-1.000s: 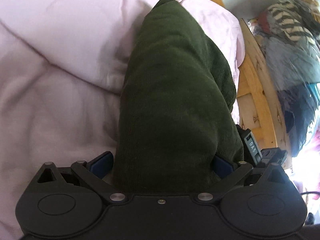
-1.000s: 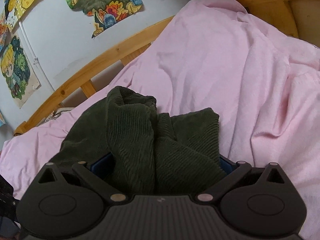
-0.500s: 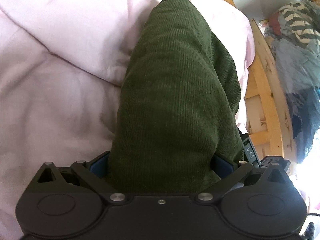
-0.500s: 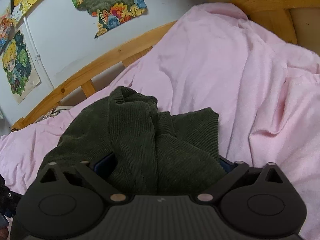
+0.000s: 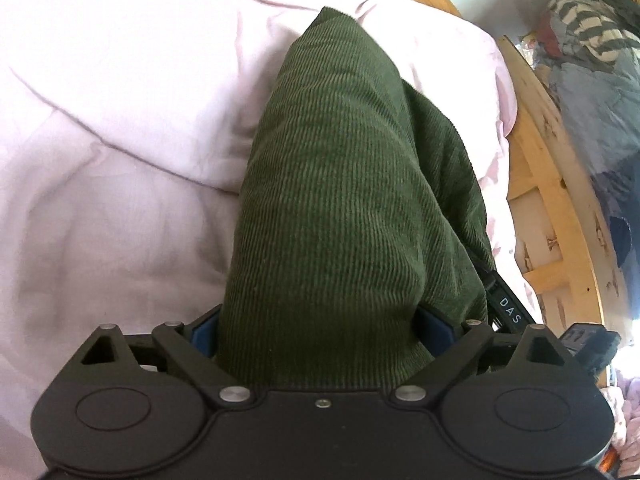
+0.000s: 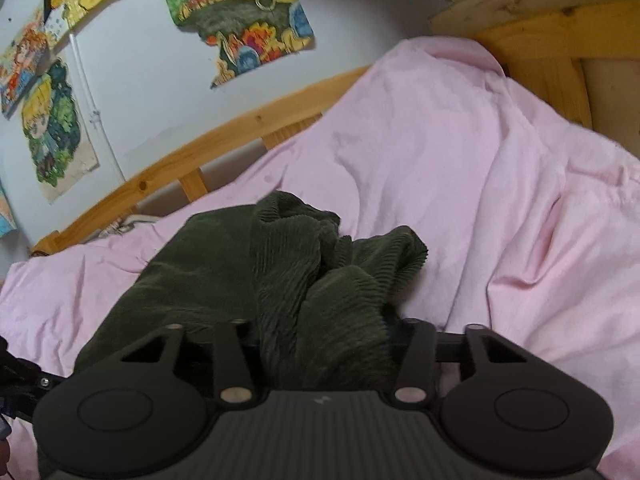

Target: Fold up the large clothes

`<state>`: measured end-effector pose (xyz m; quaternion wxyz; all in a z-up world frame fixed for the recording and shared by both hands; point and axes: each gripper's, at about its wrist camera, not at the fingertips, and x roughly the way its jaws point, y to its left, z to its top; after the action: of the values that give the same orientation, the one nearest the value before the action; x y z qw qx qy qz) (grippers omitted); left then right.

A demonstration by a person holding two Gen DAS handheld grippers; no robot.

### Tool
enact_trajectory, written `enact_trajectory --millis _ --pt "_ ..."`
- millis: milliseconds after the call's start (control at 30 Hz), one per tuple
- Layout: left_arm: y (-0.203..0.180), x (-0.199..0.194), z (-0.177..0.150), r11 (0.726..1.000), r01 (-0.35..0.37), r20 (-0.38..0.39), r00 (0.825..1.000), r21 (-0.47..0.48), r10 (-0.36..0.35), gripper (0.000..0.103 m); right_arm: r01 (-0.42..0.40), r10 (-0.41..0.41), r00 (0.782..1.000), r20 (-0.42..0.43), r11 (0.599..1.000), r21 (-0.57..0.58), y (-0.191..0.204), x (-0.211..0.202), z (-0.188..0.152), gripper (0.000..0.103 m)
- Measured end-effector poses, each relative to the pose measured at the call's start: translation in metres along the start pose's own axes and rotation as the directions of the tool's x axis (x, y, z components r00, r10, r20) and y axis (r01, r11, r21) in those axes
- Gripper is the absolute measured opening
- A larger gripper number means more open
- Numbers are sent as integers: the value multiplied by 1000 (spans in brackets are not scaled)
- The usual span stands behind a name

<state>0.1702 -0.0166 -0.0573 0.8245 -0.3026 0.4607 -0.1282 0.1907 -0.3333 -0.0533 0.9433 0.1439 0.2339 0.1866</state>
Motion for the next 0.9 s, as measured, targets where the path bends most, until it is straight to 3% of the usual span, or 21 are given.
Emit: enact_trajectory --millis 333,567,700,767,833,900 --pt "-10 -45 14 997 21 70 997 79 -27 91 -118 116 979 167 993 -2 16 -25 18 40" --pt "4 -77 56 993 23 155 987 115 -41 92 -158 169 962 212 985 -69 56 18 52 40" --pt "23 -79 95 996 3 189 982 95 -21 92 -171 176 971 160 984 -46 74 70 68 42" --pt "34 -71 107 995 -35 208 978 95 15 92 -159 162 984 73 986 -43 75 104 68 44" --pt "51 -55 112 993 -82 201 977 88 63 92 -125 124 992 -12 991 -52 73 129 59 53" --pt "70 -42 111 994 -93 175 981 54 83 93 -108 108 994 -9 992 -70 70 133 51 68"
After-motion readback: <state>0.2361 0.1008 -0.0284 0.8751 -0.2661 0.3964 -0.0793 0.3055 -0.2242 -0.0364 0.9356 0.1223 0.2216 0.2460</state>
